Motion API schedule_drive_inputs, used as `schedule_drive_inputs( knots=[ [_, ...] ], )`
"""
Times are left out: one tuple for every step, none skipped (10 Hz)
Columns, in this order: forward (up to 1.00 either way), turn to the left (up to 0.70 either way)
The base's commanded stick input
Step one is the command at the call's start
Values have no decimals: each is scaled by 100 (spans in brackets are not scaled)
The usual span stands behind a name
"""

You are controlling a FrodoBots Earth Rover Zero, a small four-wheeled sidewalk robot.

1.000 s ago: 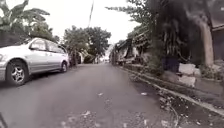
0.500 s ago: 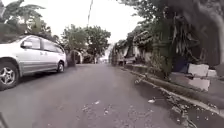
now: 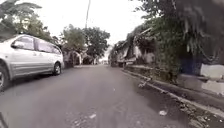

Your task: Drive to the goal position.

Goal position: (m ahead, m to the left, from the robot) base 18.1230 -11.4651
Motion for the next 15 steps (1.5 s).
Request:
schedule_drive_inputs(
  knots=[
    [70, 0],
    [70, 0],
    [70, 0],
    [70, 0],
    [70, 0],
    [70, 0],
    [70, 0],
    [70, 0],
    [70, 0],
    [70, 0],
    [70, 0],
    [70, 0],
    [70, 0],
    [70, 0],
    [70, 0]
  ],
)
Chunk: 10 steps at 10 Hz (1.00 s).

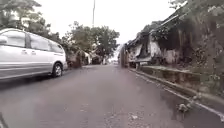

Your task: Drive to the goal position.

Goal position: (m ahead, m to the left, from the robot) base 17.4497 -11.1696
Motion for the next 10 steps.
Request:
schedule_drive_inputs(
  knots=[
    [70, 0],
    [70, 0],
    [70, 0],
    [70, 0],
    [70, 0],
    [70, 0],
    [70, 0],
    [70, 0],
    [70, 0],
    [70, 0]
  ],
)
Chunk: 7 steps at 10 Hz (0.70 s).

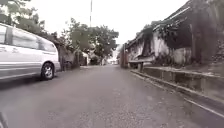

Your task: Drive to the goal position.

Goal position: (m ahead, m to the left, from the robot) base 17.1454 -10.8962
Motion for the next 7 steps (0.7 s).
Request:
schedule_drive_inputs(
  knots=[
    [70, 0],
    [70, 0],
    [70, 0],
    [70, 0],
    [70, 0],
    [70, 0],
    [70, 0]
  ],
)
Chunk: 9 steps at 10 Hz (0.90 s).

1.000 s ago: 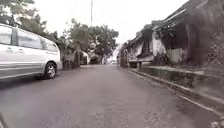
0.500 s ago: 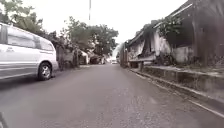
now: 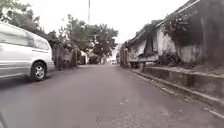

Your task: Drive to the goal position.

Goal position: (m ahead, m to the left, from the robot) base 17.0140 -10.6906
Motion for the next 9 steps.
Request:
schedule_drive_inputs(
  knots=[
    [70, 0],
    [70, 0],
    [70, 0],
    [70, 0],
    [70, 0],
    [70, 0],
    [70, 0],
    [70, 0],
    [70, 0]
  ],
)
